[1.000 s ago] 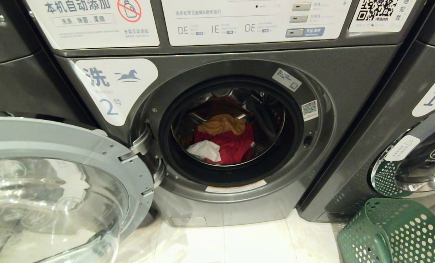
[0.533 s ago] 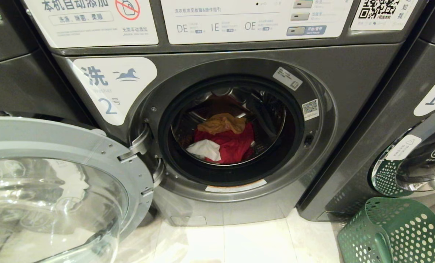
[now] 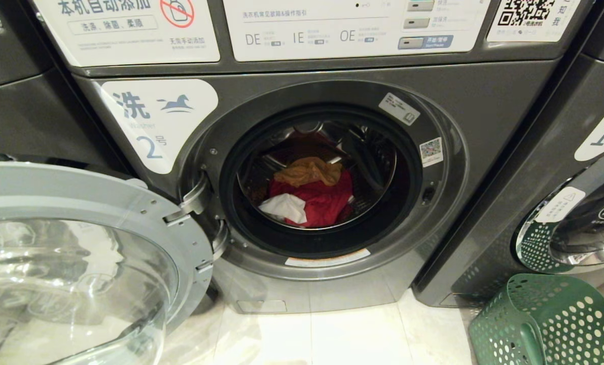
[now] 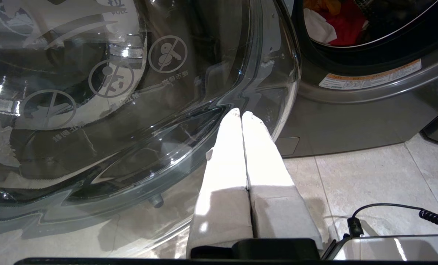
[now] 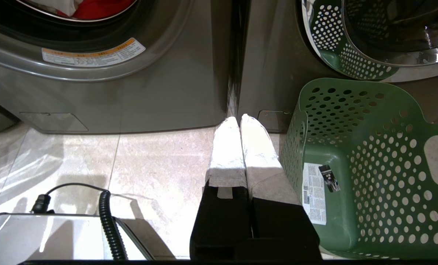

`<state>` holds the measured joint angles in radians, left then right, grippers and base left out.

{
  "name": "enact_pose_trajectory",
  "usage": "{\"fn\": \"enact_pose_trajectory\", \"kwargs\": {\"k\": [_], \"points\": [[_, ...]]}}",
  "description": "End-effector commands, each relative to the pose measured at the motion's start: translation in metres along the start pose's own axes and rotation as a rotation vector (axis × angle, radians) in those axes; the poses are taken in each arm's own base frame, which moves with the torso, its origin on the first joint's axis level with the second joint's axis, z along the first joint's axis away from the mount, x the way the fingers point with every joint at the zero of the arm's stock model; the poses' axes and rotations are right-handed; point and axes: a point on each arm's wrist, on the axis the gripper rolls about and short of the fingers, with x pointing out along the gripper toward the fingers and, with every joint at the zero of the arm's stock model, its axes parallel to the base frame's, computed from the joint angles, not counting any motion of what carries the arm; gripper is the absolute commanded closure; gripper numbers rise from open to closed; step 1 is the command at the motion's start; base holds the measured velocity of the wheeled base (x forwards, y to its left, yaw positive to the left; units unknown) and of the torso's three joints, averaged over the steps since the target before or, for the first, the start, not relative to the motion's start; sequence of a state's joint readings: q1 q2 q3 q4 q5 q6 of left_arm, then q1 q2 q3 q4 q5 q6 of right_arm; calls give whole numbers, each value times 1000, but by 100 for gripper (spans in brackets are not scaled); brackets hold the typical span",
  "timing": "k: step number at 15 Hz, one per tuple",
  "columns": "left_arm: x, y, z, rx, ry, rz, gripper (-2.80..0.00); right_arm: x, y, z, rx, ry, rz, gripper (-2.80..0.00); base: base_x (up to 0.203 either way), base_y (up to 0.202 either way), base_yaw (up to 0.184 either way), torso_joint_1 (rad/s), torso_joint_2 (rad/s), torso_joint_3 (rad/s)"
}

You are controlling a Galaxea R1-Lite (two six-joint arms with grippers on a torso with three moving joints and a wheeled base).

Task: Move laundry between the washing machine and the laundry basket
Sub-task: Pick a cloth and place it into the basket

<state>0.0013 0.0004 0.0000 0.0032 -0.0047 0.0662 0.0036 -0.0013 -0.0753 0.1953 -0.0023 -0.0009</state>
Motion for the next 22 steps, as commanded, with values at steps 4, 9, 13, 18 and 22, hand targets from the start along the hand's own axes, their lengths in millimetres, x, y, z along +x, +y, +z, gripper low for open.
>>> {"fn": "enact_pose_trajectory", "kwargs": {"k": [4,9,13,18,22], "points": [[0,0,0,0,-1,0,0,0,0,0,-1,2,0,0,0,0,0,0,0,0],[0,0,0,-2,-1,0,0,0,0,0,-1,3,0,0,3,-3,78,3,3,1],[0,0,0,-2,0,2,0,0,0,0,-1,3,0,0,4,-9,167,3,1,4],[0,0,0,1,-1,0,0,0,0,0,-20,1,10,0,0,0,20,0,1,0],[0,0,0,1,-1,0,0,-9,1,21,-217,-71,43,0,0,0,0,0,0,0]]}}
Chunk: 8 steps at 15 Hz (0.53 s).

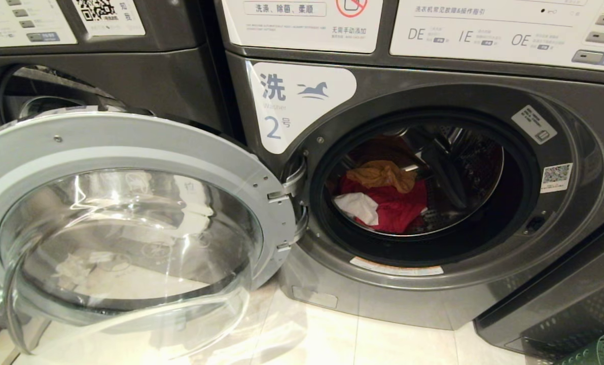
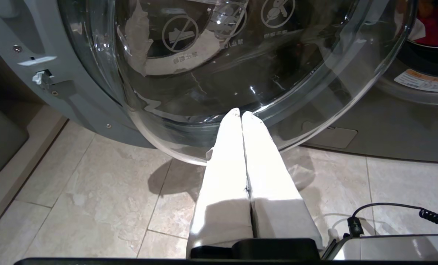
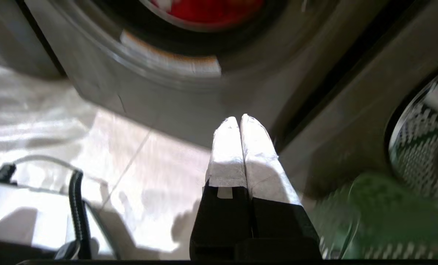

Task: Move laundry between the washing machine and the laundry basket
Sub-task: Pick a cloth and place it into the basket

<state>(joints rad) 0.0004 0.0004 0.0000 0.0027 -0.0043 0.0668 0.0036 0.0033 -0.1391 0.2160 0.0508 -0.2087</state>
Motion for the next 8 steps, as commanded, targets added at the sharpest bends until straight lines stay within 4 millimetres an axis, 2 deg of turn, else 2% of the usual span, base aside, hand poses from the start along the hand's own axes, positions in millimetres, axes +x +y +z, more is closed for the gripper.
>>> {"fn": "enact_pose_trajectory", "kwargs": {"k": [1,2,4,6,8], "points": [[0,0,0,1,0,1,0,-7,-4,25,-21,-64,22,0,0,0,0,0,0,0],[0,0,0,2,0,1,0,-7,-7,40,-28,-56,63,0,0,0,0,0,0,0],[0,0,0,7,0,-1,0,9,-12,69,-55,26,151,0,0,0,0,0,0,0],[0,0,0,5,0,-1,0,37,-18,94,-103,128,237,0,0,0,0,0,0,0],[0,0,0,1,0,-1,0,66,-19,104,-138,219,337,0,0,0,0,0,0,0]]}}
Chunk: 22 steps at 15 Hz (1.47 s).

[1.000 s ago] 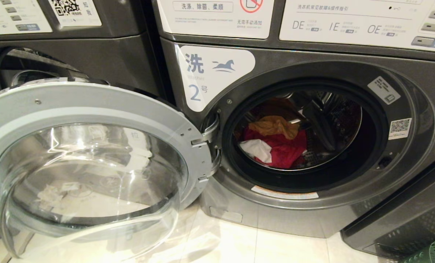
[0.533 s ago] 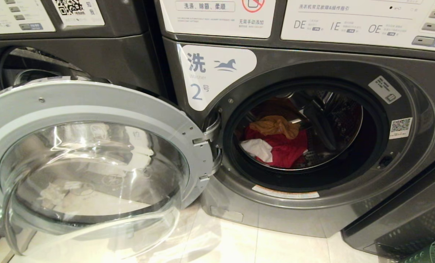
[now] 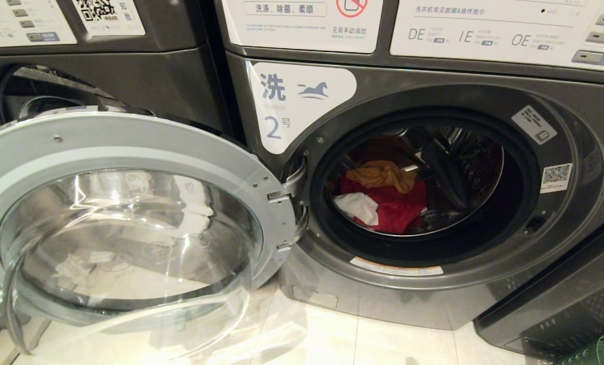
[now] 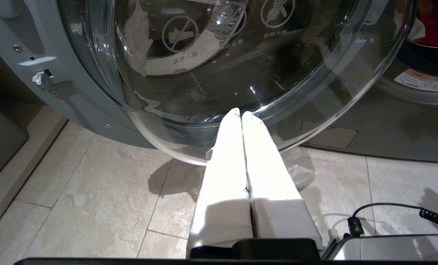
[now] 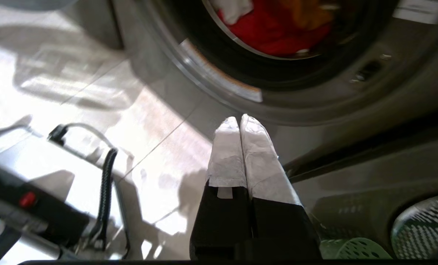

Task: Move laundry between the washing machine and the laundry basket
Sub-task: Pick a cloth and place it into the basket

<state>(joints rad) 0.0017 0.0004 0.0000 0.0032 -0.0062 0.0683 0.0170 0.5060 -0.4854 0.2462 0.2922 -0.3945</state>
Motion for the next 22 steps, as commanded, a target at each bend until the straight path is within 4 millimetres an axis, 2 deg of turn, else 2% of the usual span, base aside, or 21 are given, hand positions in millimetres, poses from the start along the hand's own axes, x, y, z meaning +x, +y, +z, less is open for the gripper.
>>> {"fn": "enact_pose_trajectory", "kwargs": {"k": [1,4,6,9,11,12,15,17,19,22], "points": [[0,0,0,1,-1,0,0,39,-13,6,32,155,118,0,0,0,0,0,0,0],[0,0,0,-5,-2,3,0,82,-18,4,75,301,288,0,0,0,0,0,0,0],[0,0,0,-10,-2,3,0,118,-19,-2,112,399,370,0,0,0,0,0,0,0],[0,0,0,-8,-2,3,0,188,-18,-19,159,493,430,0,0,0,0,0,0,0],[0,0,0,-10,-2,3,0,237,-12,-28,218,463,423,0,0,0,0,0,0,0],[0,0,0,-10,-2,3,0,251,-9,-28,249,440,412,0,0,0,0,0,0,0],[0,0,0,-10,-2,3,0,275,-4,-27,280,423,389,0,0,0,0,0,0,0],[0,0,0,-10,-2,3,0,288,-6,-24,296,421,314,0,0,0,0,0,0,0],[0,0,0,-10,-2,3,0,293,-9,-17,387,407,282,0,0,0,0,0,0,0],[0,0,0,-9,-2,3,0,301,-8,-22,390,424,275,0,0,0,0,0,0,0]]}}
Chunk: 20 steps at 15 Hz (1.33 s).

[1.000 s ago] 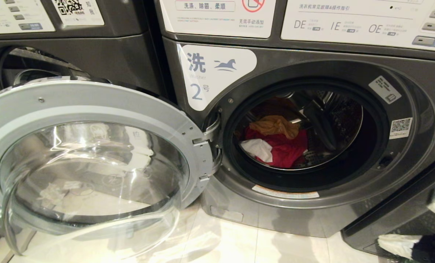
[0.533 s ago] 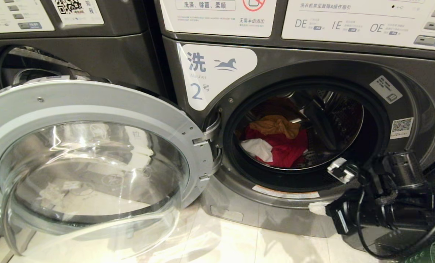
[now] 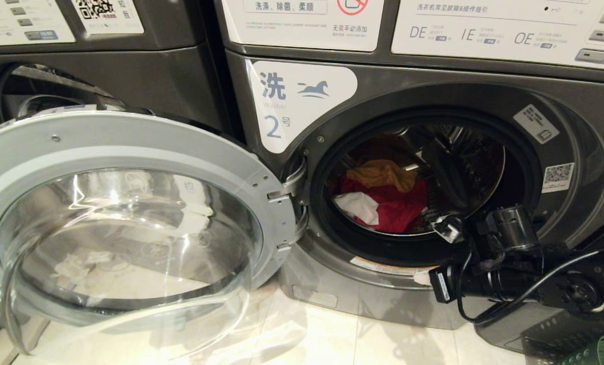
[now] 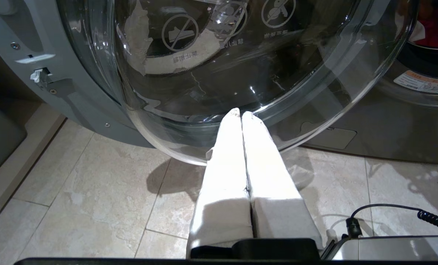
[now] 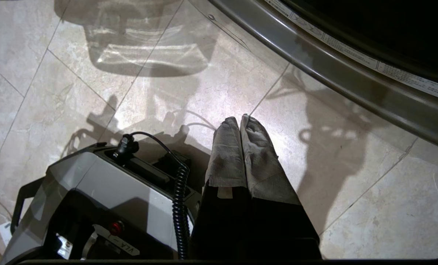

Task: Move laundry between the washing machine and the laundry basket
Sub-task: Pick a cloth and place it into the basket

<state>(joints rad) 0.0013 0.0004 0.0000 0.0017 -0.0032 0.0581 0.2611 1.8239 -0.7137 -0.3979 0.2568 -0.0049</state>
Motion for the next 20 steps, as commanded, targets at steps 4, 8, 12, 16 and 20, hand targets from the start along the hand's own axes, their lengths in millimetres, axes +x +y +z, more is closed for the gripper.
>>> {"fn": "enact_pose_trajectory", "kwargs": {"k": [4,8,12,16,20], "points": [[0,0,0,0,-1,0,0,3,-1,8,-2,-24,-16,0,0,0,0,0,0,0],[0,0,0,0,-1,0,0,6,-1,18,-9,-49,-11,0,0,0,0,0,0,0],[0,0,0,0,-1,0,0,14,-3,22,-10,-51,-15,0,0,0,0,0,0,0],[0,0,0,0,-1,0,0,28,-8,25,-4,-46,-91,0,0,0,0,0,0,0],[0,0,0,0,-1,0,0,39,-12,28,-14,-110,-111,0,0,0,0,0,0,0]]}}
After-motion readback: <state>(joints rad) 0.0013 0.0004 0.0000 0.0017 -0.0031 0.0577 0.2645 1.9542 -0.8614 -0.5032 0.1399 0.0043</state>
